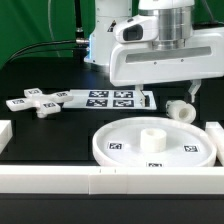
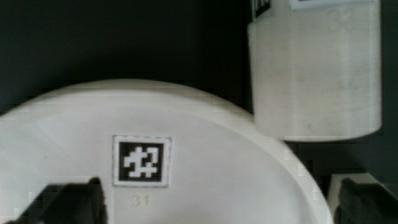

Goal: Assemble round table

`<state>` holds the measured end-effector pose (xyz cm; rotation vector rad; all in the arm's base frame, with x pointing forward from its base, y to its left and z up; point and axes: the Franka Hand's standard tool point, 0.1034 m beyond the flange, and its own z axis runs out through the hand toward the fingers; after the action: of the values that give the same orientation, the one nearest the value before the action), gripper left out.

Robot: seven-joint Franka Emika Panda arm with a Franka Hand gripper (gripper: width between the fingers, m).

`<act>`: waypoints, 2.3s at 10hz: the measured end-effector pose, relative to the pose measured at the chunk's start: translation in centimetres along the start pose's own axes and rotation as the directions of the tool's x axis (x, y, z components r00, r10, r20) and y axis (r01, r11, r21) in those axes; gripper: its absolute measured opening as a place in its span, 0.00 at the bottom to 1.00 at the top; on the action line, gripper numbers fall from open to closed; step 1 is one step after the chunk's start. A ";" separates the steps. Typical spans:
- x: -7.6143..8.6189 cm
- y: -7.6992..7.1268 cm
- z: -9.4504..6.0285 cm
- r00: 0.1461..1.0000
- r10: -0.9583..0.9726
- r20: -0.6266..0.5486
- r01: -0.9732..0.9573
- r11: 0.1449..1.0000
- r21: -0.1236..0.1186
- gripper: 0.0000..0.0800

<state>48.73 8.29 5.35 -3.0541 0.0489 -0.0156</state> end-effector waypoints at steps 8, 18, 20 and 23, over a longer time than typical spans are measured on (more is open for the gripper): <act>-1.6 -3.0 1.3 0.952 0.015 0.306 -0.003 0.999 -0.040 0.81; -2.2 -2.1 3.1 0.577 0.030 0.816 0.027 0.998 -0.056 0.81; -2.1 -2.4 3.7 0.600 0.024 0.799 0.028 0.998 -0.051 0.81; -2.7 -2.2 4.7 0.602 0.024 0.798 0.027 0.998 -0.050 0.81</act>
Offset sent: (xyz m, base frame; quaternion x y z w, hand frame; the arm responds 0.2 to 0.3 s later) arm 0.0000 0.0000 0.0000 0.0000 0.0000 0.0000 1.0000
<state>46.14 11.01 0.89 -2.7873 -0.0178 1.3709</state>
